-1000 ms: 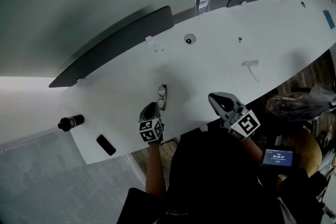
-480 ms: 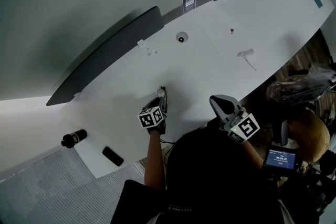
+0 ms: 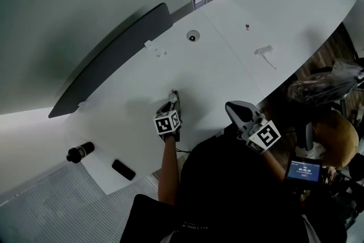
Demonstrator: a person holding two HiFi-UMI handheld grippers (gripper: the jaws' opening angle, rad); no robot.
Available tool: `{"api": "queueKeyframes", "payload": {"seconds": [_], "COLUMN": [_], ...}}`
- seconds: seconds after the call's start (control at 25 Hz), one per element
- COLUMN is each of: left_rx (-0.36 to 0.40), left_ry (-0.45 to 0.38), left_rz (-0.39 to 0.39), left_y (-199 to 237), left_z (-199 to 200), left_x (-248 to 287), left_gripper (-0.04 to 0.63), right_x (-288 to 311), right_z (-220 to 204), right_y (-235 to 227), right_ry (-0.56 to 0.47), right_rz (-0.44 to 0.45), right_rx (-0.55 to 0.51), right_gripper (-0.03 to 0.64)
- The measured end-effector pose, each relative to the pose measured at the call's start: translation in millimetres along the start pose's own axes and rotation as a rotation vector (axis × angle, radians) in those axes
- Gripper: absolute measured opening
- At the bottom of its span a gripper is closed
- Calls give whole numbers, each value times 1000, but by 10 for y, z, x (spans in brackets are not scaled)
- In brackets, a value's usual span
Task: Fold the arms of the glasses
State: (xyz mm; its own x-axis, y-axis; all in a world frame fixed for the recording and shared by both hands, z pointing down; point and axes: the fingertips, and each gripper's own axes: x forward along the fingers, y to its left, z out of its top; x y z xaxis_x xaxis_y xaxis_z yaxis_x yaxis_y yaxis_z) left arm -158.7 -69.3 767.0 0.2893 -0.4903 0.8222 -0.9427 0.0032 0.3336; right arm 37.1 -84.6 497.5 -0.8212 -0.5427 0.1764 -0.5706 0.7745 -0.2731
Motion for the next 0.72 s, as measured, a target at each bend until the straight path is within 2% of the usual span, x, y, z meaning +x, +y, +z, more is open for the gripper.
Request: {"api": "queueKeyframes", "payload": {"seconds": [0.2,0.4,0.72], "left_rx": [2,10,35], "left_ry": [-3,5,29], "left_rz": [16,2,-1], "left_y": [87,69,33], "left_z": [-95,-76,-44], "left_x": [3,56,108], "left_gripper": [123,113,81], "right_x": [24,15,-20], "right_z": [45,-14,-19], "right_y": [180,174,162], "right_ry": [-32,-4,-16], "right_rz": [16,1,-3], "right_rx": [2,-1,0], "right_gripper": [6,6,6]}}
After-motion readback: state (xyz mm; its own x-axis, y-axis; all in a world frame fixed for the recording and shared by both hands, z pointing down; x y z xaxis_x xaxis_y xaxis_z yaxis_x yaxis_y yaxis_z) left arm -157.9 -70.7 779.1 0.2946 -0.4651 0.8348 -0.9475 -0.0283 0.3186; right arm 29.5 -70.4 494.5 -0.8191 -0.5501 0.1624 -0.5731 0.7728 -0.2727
